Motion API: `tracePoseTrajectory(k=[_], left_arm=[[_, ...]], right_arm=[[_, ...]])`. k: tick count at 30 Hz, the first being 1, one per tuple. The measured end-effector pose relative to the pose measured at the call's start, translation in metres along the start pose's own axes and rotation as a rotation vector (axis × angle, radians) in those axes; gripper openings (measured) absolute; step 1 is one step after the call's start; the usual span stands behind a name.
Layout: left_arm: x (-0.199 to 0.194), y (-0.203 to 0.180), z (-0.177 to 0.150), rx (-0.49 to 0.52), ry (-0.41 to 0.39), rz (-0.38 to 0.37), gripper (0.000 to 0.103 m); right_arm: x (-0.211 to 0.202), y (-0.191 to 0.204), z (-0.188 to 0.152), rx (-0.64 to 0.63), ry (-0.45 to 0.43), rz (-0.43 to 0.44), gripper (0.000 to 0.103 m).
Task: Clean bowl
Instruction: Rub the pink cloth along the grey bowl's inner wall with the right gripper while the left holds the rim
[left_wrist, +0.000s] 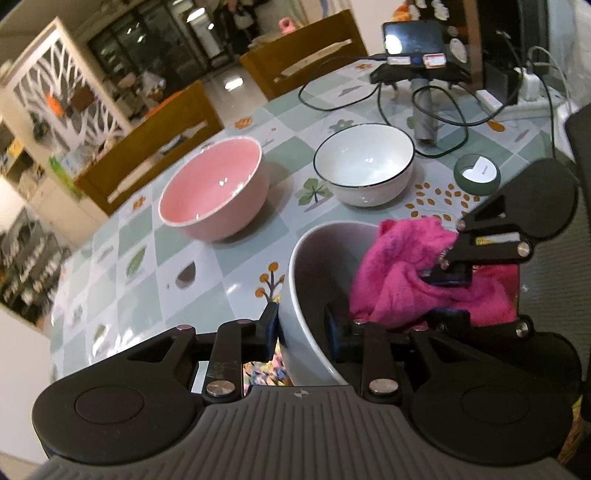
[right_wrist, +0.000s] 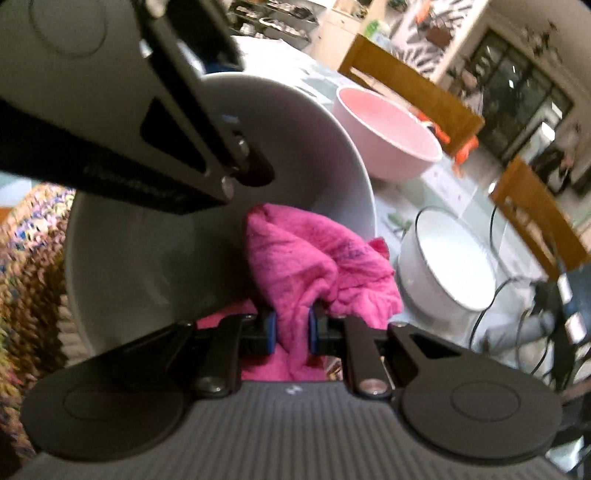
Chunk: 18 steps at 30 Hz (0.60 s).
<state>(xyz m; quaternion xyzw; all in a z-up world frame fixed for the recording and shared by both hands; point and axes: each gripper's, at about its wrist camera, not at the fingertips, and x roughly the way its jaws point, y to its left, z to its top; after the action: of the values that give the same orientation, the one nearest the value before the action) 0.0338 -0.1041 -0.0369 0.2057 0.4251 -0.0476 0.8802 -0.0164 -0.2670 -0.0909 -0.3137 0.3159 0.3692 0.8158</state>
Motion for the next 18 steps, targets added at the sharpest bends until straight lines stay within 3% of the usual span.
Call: tracePoseTrajectory(k=[11,18], left_arm=[[0.005,0.011,-0.011,-0.072,0.033,-0.005,0.029],[0.007,0.026,-0.015,-0.112,0.041,0.017,0.028]], right_arm=[[-0.004,-0.012,0.003,0.292,0.008,0.178,0.016],[-0.022,0.0,0.009,0.323,-0.059,0.192,0.016]])
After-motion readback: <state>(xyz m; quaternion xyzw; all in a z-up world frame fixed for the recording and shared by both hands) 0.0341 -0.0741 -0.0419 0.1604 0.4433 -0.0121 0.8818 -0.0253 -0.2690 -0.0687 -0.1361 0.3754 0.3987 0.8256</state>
